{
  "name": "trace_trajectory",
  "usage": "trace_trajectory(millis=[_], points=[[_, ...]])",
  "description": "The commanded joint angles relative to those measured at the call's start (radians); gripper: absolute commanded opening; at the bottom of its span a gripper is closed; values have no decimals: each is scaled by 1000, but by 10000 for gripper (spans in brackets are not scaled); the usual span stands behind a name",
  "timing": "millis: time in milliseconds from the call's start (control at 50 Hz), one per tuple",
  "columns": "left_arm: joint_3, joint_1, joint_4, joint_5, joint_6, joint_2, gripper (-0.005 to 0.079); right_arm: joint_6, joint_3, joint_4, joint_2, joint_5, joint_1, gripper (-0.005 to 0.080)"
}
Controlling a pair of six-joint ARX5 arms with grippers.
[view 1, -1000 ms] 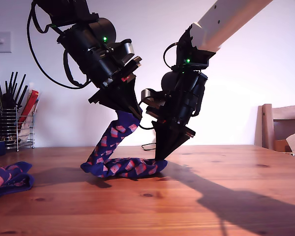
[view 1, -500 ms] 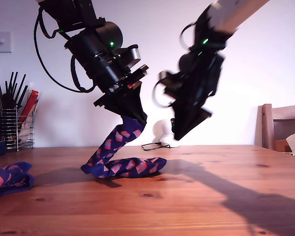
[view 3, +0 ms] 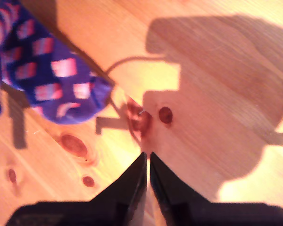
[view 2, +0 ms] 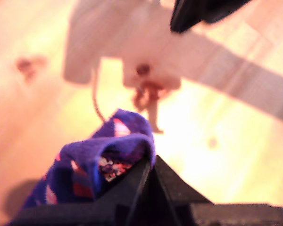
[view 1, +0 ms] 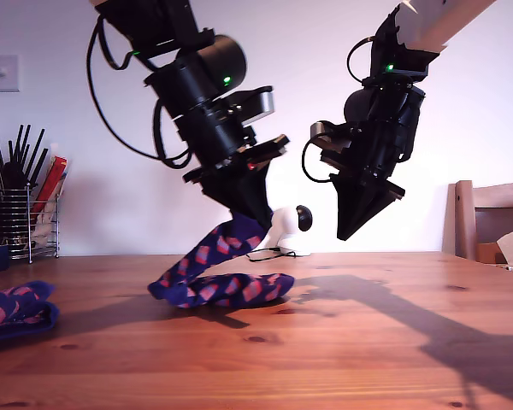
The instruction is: Fold the socks in front of you. After folding them, place them to the left side.
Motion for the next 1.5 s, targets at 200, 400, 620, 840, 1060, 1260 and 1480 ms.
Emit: trace_trajectory(millis=[200,400,620,840,1060,1260,1480], points=[[3,-35,8,-79,30,54,-20,-3,-9,-4,-48,-11,-21,-11],[4,-63,10,-147,57,101,-20,-7,-9,-1,-48,-12,-19,-11],[4,-105,19,-197,81,108,-19,-6,-9,-2,-48,-29,-19,-11],[4,-114,37,-199,81,108,55,-7,-9,1,-48,-36,-19,-11],[4,-105,38,-160,77,107,258,-6,-9,9,-48,-37,-19,-11],[20,-105,29,-56,47,106,276,-6,-9,14,-48,-37,-17,-11],[98,-105,-22,13,20,106,276,-6,-9,16,-48,-37,-17,-11]])
